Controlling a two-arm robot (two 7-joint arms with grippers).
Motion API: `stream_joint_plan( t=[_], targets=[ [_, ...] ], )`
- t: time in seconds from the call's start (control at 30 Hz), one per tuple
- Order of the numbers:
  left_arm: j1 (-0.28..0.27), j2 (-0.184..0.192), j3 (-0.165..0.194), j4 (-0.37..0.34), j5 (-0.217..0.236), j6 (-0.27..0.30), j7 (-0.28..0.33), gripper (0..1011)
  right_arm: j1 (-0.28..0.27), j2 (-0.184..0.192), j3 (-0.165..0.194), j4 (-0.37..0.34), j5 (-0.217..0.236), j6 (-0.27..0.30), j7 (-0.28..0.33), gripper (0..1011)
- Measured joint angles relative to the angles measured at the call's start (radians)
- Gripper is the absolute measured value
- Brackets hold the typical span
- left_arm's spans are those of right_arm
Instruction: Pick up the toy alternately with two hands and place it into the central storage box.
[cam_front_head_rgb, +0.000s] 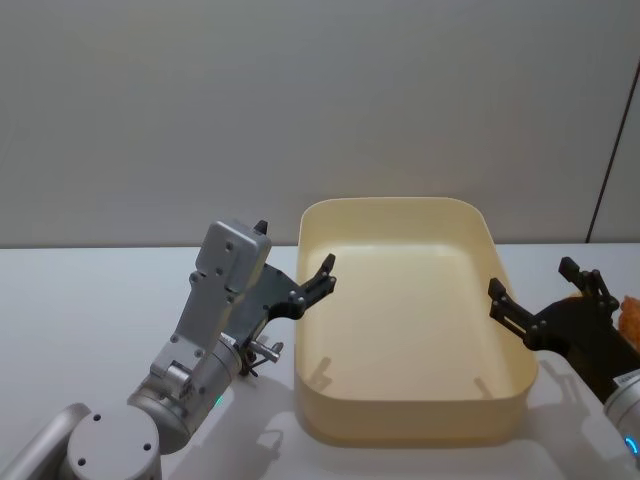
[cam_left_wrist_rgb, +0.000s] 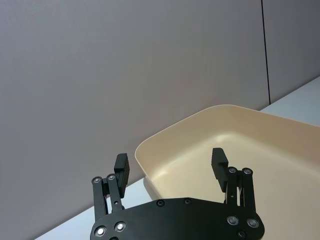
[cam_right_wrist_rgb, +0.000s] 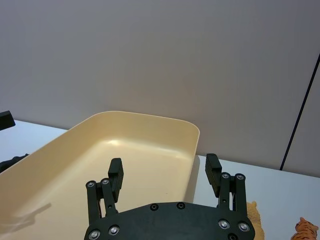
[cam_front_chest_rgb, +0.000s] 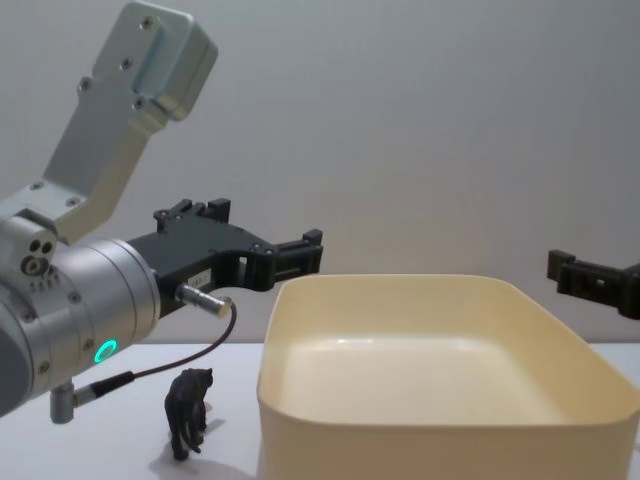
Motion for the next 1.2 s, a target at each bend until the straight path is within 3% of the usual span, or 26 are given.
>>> stream_joint_plan(
  t=[0.97, 1.2],
  targets=[
    [0.000, 0.000, 0.000, 0.000, 0.000, 0.000, 0.000, 1002, 0.000, 0.000, 0.000, 0.000, 0.000, 0.000, 0.000, 1001],
    [0.000, 0.000, 0.000, 0.000, 0.000, 0.000, 0.000, 1002, -0.014, 0.016, 0.011, -0.006, 0.008, 0.000, -0.008, 1001]
  ],
)
